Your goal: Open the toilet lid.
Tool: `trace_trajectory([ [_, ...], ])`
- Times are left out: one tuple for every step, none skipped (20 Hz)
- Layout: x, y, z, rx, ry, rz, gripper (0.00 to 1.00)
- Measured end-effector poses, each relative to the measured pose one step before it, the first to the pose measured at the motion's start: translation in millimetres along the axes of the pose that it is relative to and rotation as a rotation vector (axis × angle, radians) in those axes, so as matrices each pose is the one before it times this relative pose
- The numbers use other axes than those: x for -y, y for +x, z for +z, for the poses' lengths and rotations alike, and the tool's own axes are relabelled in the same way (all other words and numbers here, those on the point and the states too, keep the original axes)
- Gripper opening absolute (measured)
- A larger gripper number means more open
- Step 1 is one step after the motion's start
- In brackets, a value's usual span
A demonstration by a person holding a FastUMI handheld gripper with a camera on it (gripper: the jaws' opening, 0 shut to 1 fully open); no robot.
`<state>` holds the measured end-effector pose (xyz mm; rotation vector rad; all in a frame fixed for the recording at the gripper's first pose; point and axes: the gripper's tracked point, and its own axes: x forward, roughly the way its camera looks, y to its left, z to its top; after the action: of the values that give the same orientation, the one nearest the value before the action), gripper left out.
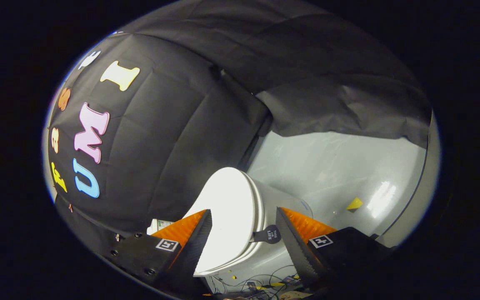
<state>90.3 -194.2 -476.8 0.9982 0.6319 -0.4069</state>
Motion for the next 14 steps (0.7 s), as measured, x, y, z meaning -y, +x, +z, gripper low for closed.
trace_trajectory([
  [8.26, 5.71, -4.68, -0.02225, 0.01012, -0.01131, 0.98],
  [5.47, 7.76, -4.45, -0.02081, 0.01104, -0.01077, 0.98],
  [4.94, 6.96, -4.75, -0.01838, 0.01405, -0.01203, 0.98],
  [3.0, 6.21, -2.41, -0.0131, 0.01047, -0.00651, 0.98],
  [3.24, 3.73, -3.52, -0.01084, 0.00088, -0.00319, 0.98],
  [3.33, 6.14, -2.49, -0.01212, 0.00073, -0.00672, 0.98],
  [2.38, 5.68, -3.91, -0.0154, 0.00791, -0.00659, 0.97],
  [3.65, 6.14, -3.98, -0.01803, 0.01333, -0.00788, 0.98],
  [6.61, 7.67, -3.14, -0.01916, 0.01223, -0.01365, 0.98],
  [6.42, 6.01, -3.38, -0.01755, 0.00805, -0.0163, 0.98],
  [5.04, 5.46, -4.13, -0.01584, 0.0089, -0.01577, 0.97],
  [3.22, 6.45, -3.46, -0.01455, 0.01211, -0.00889, 0.97],
  [-1.41, 2.77, -3.2, -0.01759, 0.0144, 0.00355, 0.98],
  [-0.35, 5.61, -3.54, -0.01476, 0.01599, 0.00621, 0.97],
])
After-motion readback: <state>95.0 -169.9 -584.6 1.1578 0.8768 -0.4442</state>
